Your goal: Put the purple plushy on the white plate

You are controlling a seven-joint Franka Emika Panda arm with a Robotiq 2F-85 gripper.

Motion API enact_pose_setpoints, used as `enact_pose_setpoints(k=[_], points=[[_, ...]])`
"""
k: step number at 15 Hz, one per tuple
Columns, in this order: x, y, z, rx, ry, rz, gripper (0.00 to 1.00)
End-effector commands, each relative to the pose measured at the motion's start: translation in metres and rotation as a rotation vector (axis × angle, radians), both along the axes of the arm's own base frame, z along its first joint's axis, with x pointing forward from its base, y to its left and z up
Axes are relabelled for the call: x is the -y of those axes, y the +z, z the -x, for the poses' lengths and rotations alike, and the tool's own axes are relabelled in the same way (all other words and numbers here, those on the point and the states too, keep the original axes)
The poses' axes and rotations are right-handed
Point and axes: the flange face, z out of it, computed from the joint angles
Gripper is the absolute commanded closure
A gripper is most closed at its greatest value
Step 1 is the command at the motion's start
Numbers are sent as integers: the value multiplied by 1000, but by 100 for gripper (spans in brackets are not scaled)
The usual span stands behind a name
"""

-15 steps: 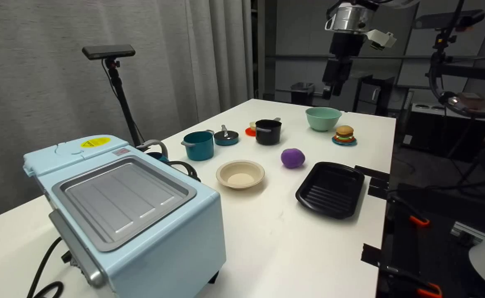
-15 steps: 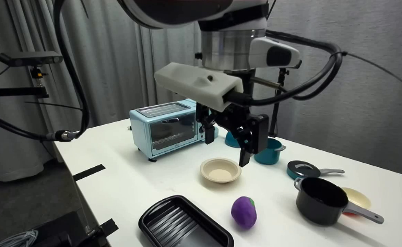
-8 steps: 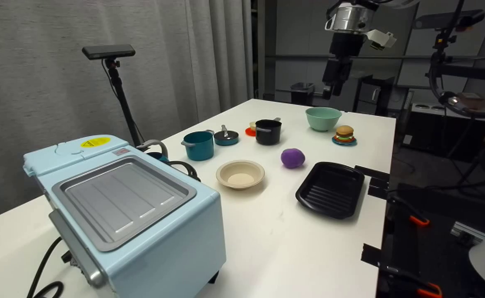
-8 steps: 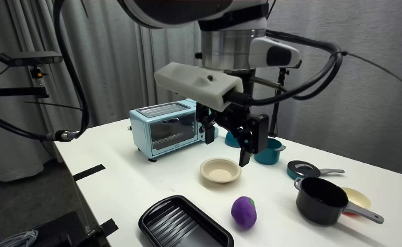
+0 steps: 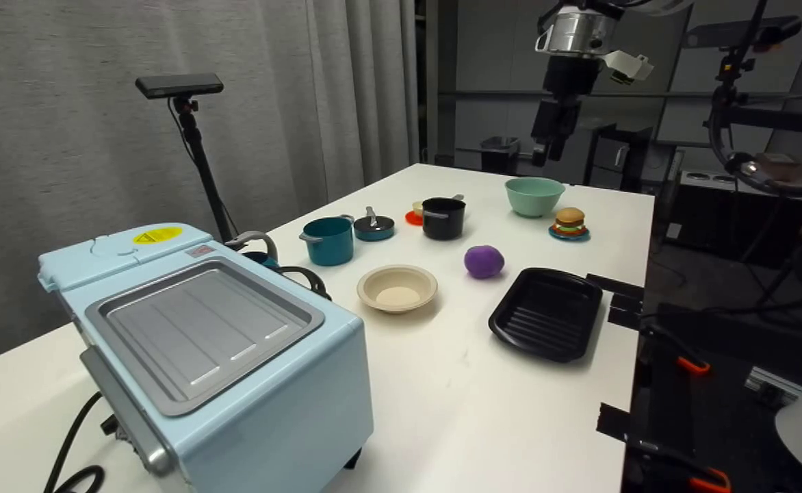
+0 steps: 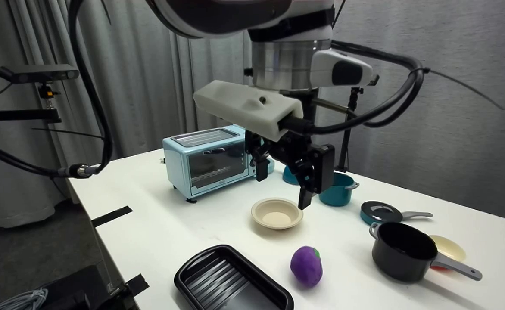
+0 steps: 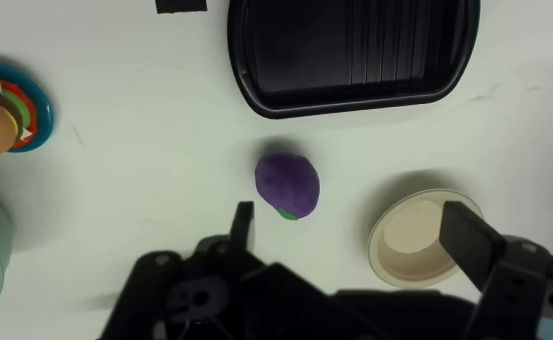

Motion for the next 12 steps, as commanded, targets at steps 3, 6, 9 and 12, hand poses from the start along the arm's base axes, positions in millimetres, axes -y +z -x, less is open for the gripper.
enact_pose_setpoints(k=[3, 6, 9, 12], points=[[-16, -77, -50, -24, 2, 6, 0], [-19, -115, -80, -10, 1, 43, 0], [-14, -154, -106, -34, 10, 81, 0], [-10, -190, -121, -65, 17, 102, 0]])
